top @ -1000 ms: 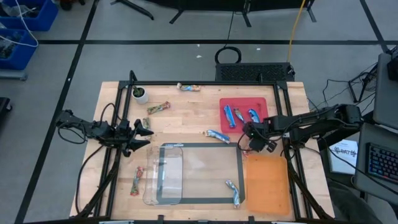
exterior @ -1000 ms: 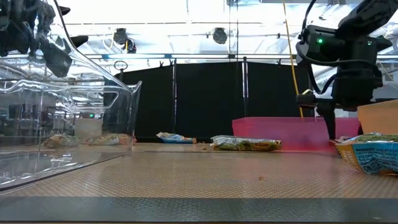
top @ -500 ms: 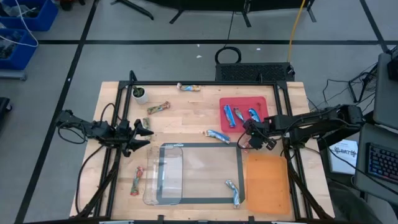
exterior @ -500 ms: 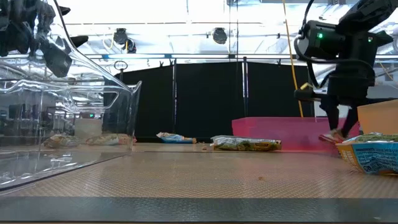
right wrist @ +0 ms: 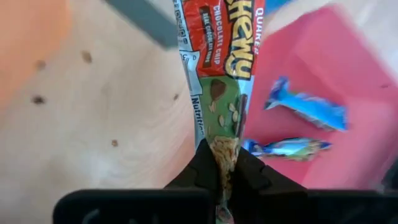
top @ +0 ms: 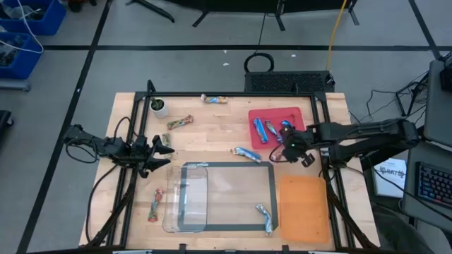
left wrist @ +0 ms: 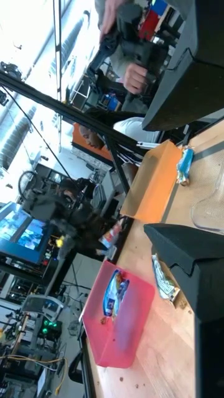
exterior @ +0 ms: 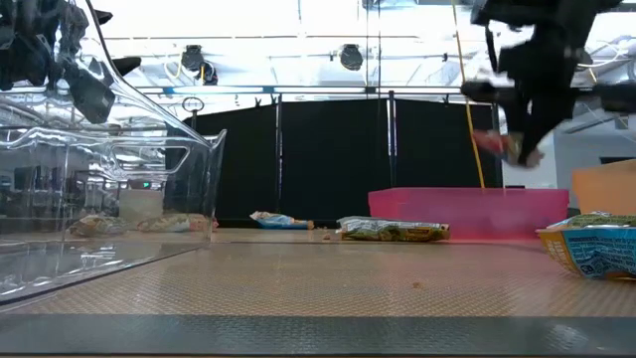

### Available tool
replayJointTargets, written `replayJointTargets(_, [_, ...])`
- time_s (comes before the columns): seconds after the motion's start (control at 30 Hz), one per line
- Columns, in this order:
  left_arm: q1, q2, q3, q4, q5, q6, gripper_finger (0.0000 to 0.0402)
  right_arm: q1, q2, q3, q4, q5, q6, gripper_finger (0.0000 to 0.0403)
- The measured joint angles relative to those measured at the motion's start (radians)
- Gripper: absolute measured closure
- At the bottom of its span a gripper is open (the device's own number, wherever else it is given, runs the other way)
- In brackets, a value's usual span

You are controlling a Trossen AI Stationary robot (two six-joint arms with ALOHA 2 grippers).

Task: Pick and place Granola Bars by type
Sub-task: Put the right red granola bar into the orange bin

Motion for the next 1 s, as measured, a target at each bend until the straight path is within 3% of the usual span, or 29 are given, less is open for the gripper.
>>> replayJointTargets(0.27, [0.0, 0.0, 0.0, 0.0, 0.0, 0.0, 0.0147, 0.073, -0.009, 0.21, -0.115, 0.008, 0.254, 0.0397])
replayJointTargets(0.47, [0.0, 0.0, 0.0, 0.0, 0.0, 0.0, 0.0147, 0.1, 0.017, 0.349, -0.243, 0.1, 0.523, 0.0398])
replayJointTargets(0.7, [0.0, 0.0, 0.0, 0.0, 0.0, 0.0, 0.0147, 0.144, 0.039, 0.492, -0.383, 0.1, 0.883, 0.0398])
replayJointTargets(1.0, [0.0, 0.0, 0.0, 0.0, 0.0, 0.0, 0.0147, 0.23, 0.038, 0.619, -0.545, 0.091, 1.202, 0.0399])
